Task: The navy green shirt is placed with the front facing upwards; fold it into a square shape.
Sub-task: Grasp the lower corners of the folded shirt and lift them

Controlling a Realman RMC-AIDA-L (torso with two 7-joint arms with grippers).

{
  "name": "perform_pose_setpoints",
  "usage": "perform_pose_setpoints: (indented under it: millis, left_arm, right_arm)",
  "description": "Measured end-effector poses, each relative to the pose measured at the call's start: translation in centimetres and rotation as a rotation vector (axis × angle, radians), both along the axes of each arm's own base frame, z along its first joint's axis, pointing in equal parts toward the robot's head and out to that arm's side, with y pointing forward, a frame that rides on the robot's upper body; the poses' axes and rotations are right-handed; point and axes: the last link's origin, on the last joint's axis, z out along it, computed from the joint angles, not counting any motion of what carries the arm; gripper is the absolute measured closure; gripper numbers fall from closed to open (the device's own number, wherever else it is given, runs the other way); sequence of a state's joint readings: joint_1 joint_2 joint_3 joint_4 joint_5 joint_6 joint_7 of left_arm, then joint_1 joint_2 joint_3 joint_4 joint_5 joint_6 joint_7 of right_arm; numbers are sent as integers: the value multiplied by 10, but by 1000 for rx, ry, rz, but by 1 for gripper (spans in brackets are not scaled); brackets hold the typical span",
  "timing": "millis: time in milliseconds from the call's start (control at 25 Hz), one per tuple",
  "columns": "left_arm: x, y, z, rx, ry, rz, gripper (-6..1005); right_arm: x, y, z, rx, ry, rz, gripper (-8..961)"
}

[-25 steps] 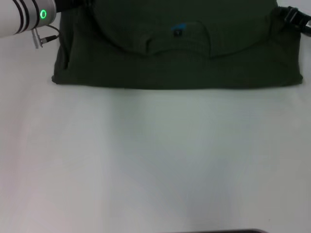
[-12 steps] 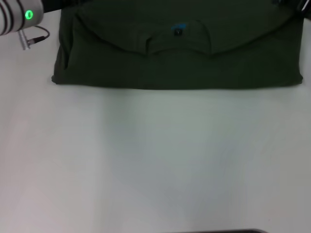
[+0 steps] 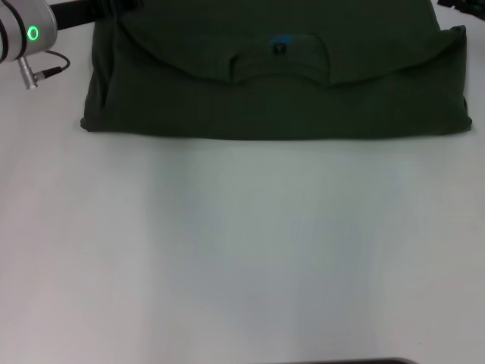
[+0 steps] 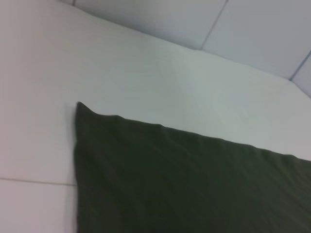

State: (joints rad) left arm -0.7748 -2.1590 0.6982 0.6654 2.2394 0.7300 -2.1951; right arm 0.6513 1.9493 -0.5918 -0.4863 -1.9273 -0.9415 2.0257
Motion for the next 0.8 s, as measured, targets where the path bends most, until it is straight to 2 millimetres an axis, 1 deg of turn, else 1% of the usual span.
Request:
perform_pose_setpoints:
  millis: [40,120,160,240,280,320,360,400,480,520,560,640,720,800]
  left_arm:
    - [0,-2,0,-14,-4,-6,192]
    - [-1,-6,6,-55,-12,-30,193]
    - [-2,-9,10,-80,-17,-44,194]
    - [-3,-18,25,-155,-33,-86,195]
    - [-5,-23,32,-191,-41,-101,195]
    - [-6,-28,39,-224,-52,-114,196]
    - [-8,-36,49,-276,-73,-131,197]
    - [-12,-43,57,-307,-94,-136,197]
    - [-20,-51,66,-324,-121,-130,199]
    - [-25,-54,70,-320,-129,-117,199]
    - [-30,-57,72,-317,-135,-98,200]
    - [-38,-61,71,-323,-136,-60,201]
    - [-43,-63,65,-349,-125,-18,200]
    - [-46,-63,57,-368,-107,12,199]
  right_arm:
    - [-1,-4,0,-17,19,11,178]
    - [-2,-17,2,-66,59,56,179]
    - [-3,-27,6,-96,78,93,180]
    - [0,-49,14,-137,110,151,181]
    - [2,-61,20,-141,125,179,181]
    - [10,-86,30,-128,144,223,181]
    - [10,-86,30,-128,144,223,182]
    - [15,-98,32,-110,142,248,182]
    - [26,-125,33,-57,113,317,183]
    - [30,-134,33,-31,94,339,184]
    - [36,-147,30,1,57,368,184]
    - [43,-166,23,54,4,407,185]
    - [46,-177,18,78,-17,417,185]
    - [47,-182,13,82,-22,416,185]
